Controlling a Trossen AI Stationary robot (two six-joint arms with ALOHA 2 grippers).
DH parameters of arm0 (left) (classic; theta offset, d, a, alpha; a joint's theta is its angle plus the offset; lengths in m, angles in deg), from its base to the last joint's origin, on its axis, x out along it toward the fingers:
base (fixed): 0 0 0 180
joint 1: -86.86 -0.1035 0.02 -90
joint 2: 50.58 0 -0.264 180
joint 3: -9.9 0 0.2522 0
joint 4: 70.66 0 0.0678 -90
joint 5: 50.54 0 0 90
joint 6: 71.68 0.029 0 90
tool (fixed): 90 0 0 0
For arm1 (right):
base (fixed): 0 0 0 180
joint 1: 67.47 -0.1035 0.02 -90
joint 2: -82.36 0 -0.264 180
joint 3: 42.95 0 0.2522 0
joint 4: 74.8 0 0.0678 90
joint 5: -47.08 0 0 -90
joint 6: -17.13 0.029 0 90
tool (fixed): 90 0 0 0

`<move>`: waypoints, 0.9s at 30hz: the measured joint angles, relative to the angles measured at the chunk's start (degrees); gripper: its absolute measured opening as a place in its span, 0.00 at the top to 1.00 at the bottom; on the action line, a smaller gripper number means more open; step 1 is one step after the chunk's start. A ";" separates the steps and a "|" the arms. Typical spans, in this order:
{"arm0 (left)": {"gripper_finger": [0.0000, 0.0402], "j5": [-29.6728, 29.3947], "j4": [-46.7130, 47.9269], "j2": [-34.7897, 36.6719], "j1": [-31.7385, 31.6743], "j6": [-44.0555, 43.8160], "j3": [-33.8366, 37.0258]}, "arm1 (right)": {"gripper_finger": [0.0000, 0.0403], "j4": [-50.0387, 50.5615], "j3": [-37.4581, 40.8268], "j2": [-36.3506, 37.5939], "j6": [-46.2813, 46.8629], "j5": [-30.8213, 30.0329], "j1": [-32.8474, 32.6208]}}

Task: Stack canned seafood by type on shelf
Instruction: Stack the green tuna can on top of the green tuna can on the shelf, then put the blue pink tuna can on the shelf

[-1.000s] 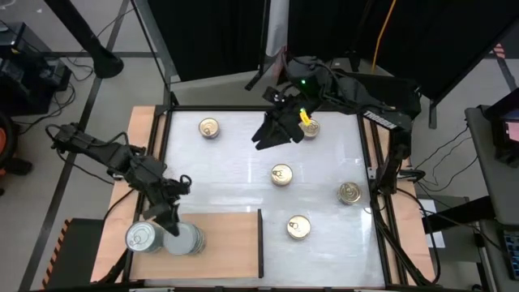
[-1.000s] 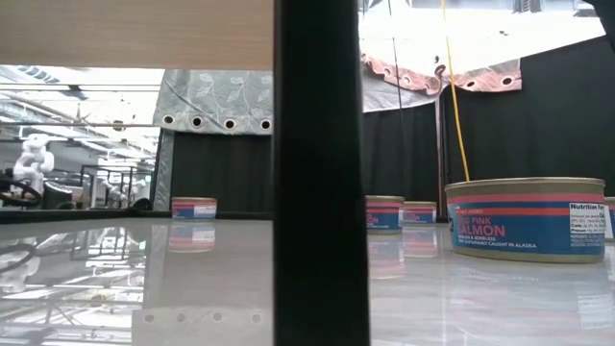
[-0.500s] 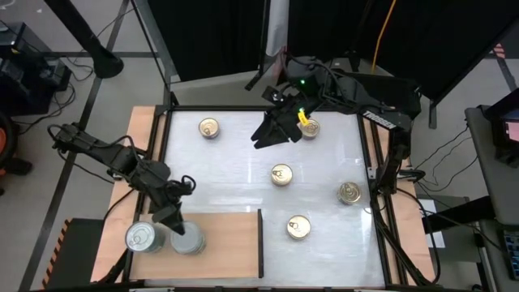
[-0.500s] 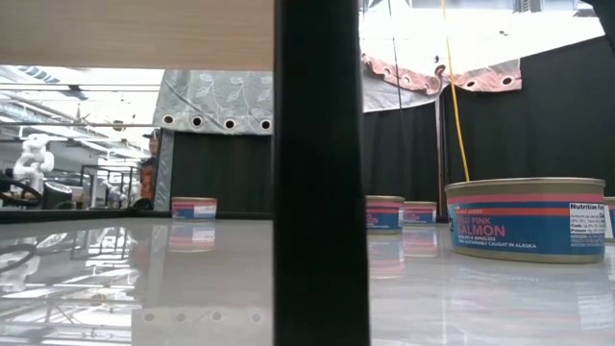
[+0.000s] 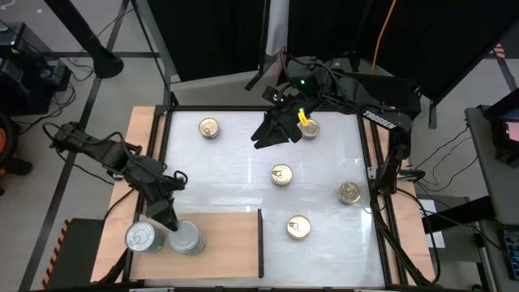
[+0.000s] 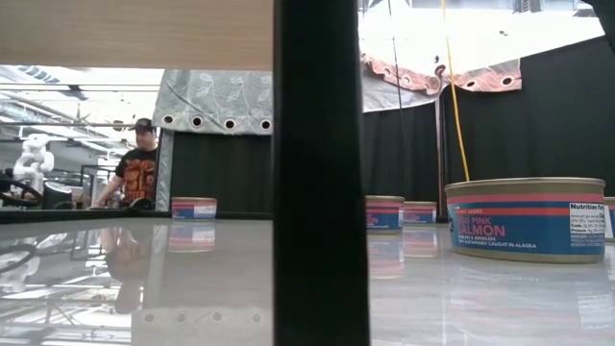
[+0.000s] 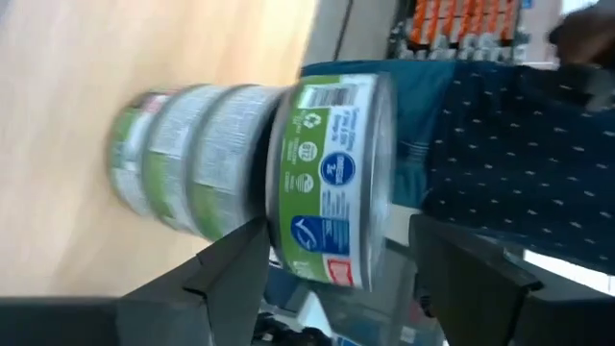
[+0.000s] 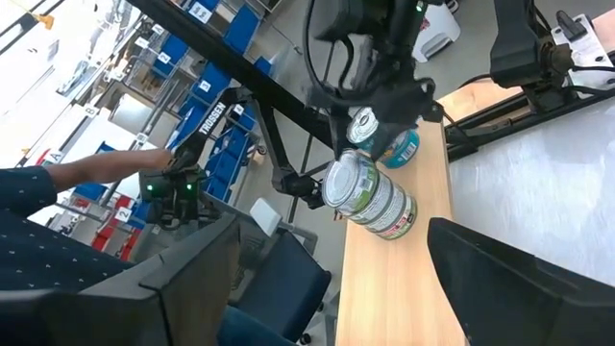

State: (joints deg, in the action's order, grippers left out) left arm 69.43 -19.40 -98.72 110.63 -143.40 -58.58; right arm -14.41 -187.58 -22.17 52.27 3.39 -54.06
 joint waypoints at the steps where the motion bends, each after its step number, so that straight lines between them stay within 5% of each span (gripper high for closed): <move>1: 0.37 0.03 -0.09 0.34 0.00 -0.22 -0.49 | 0.20 0.02 0.00 0.00 -0.05 0.00 0.00; 11: 0.36 0.14 11.69 1.10 0.00 1.13 -6.68 | 0.20 3.51 0.00 0.00 -3.50 -0.71 0.04; 16: 0.38 -3.41 18.56 1.14 -0.02 1.52 -11.81 | 0.20 21.93 -0.04 0.58 -8.46 -8.90 0.11; 20: 0.43 -15.37 19.59 1.12 -0.13 4.48 -15.69 | 0.21 44.08 0.02 1.88 -17.76 -28.63 0.15; 22: 0.46 -24.30 19.52 1.10 -0.35 7.78 -17.10 | 0.24 42.16 2.02 2.63 -22.20 -38.46 0.71; 27: 0.52 -43.89 17.67 0.98 -1.92 9.15 -17.83 | 0.38 27.54 10.89 3.87 -25.68 -32.70 8.16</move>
State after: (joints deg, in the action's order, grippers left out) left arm 25.54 -1.73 -97.74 108.70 -134.25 -76.41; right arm 13.13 -176.70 -18.30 26.59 -29.31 -45.90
